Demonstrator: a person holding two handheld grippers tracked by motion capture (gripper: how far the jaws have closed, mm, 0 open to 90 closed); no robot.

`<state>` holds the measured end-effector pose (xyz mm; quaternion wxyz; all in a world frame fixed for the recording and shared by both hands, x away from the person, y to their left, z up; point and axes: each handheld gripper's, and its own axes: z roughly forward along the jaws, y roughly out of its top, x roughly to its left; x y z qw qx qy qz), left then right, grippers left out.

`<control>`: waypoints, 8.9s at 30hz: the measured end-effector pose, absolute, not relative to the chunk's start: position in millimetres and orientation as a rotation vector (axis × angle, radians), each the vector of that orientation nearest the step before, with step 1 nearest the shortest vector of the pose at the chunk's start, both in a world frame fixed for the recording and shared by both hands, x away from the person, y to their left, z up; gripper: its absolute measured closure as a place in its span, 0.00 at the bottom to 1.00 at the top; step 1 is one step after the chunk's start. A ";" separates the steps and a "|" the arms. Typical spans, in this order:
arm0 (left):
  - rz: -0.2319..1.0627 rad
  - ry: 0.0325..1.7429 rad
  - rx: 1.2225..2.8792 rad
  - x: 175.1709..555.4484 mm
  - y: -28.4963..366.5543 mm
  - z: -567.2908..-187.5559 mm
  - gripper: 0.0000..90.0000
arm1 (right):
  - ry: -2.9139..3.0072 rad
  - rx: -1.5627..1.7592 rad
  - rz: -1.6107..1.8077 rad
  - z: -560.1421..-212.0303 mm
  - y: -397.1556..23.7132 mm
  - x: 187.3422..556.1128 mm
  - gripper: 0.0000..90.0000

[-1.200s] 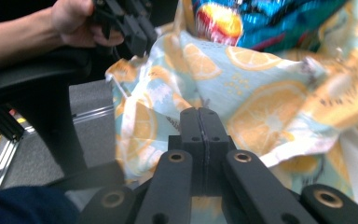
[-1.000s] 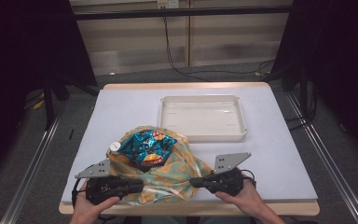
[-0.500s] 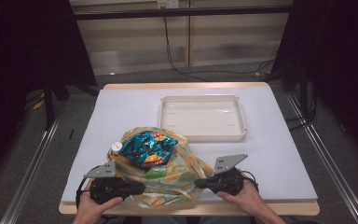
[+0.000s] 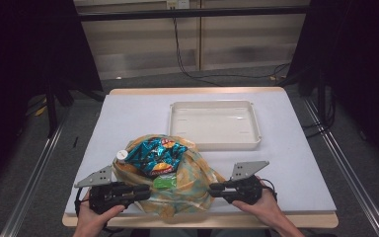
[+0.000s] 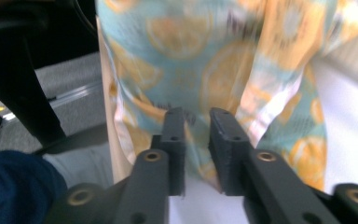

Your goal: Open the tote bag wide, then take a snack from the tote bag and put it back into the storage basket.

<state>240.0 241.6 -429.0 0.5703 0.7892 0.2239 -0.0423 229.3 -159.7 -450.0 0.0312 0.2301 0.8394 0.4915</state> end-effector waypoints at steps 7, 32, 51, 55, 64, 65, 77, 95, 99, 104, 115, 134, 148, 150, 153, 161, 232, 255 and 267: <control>-0.099 0.530 1.892 244.1 234.1 -434.6 0.78 | 2.491 0.668 1.601 -428.7 -161.9 224.1 0.66; -0.092 0.524 1.993 235.0 233.6 -449.9 0.76 | 2.470 0.636 1.648 -409.2 -104.8 249.5 0.72; -0.094 0.528 1.990 236.6 230.5 -450.8 0.71 | 2.424 0.774 1.535 -430.3 -157.1 226.2 1.00; -0.097 0.533 1.989 236.7 230.0 -451.9 0.71 | 2.475 0.815 1.482 -449.6 -156.5 234.6 1.00; -0.058 0.521 1.954 235.6 234.9 -447.6 0.66 | 2.509 0.807 1.426 -466.8 -152.9 245.3 1.00; -0.050 0.516 1.954 235.5 235.5 -447.0 0.63 | 2.511 0.812 1.428 -467.3 -153.0 246.2 1.00; 0.037 0.559 1.909 233.7 245.6 -441.9 0.44 | 2.401 0.760 1.578 -434.3 -164.5 242.1 0.73; 0.230 0.676 1.798 216.4 273.6 -432.9 0.19 | 2.336 0.676 1.702 -403.5 -147.2 263.2 0.49; 0.256 0.705 1.777 219.6 282.8 -434.7 0.15 | 2.332 0.652 1.716 -397.6 -141.1 273.2 0.48; 0.306 0.735 1.761 221.7 292.5 -435.8 0.14 | 2.341 0.620 1.718 -392.5 -130.9 287.0 0.47; 0.307 0.780 1.747 230.5 301.7 -442.8 0.14 | 2.406 0.547 1.702 -393.9 -104.7 310.2 0.43; 0.300 0.775 1.751 232.0 300.6 -442.3 0.15 | 2.389 0.437 1.716 -396.7 -76.3 320.7 0.76; 0.305 0.773 1.757 233.1 298.7 -442.4 0.15 | 2.329 0.520 1.830 -377.4 -68.9 326.6 0.87; 0.295 0.759 1.756 233.5 298.4 -442.8 0.15 | 2.310 0.534 1.860 -374.1 -69.2 327.1 0.89; 0.322 0.764 1.771 233.1 297.7 -442.8 0.14 | 2.285 0.564 1.888 -370.7 -70.8 326.7 0.96; 0.328 0.771 1.758 232.7 298.8 -442.8 0.12 | 2.248 0.591 1.930 -361.1 -70.9 322.6 0.99; 0.377 0.764 1.755 234.2 299.2 -443.4 0.11 | 1.881 0.819 1.982 -277.8 -120.6 376.4 1.00; 0.357 0.768 1.747 238.6 301.4 -445.0 0.10 | 1.930 1.008 1.891 -330.8 -128.8 420.6 1.00; 0.354 0.761 1.758 240.6 302.1 -446.0 0.10 | 1.925 1.078 1.862 -348.0 -130.0 438.8 1.00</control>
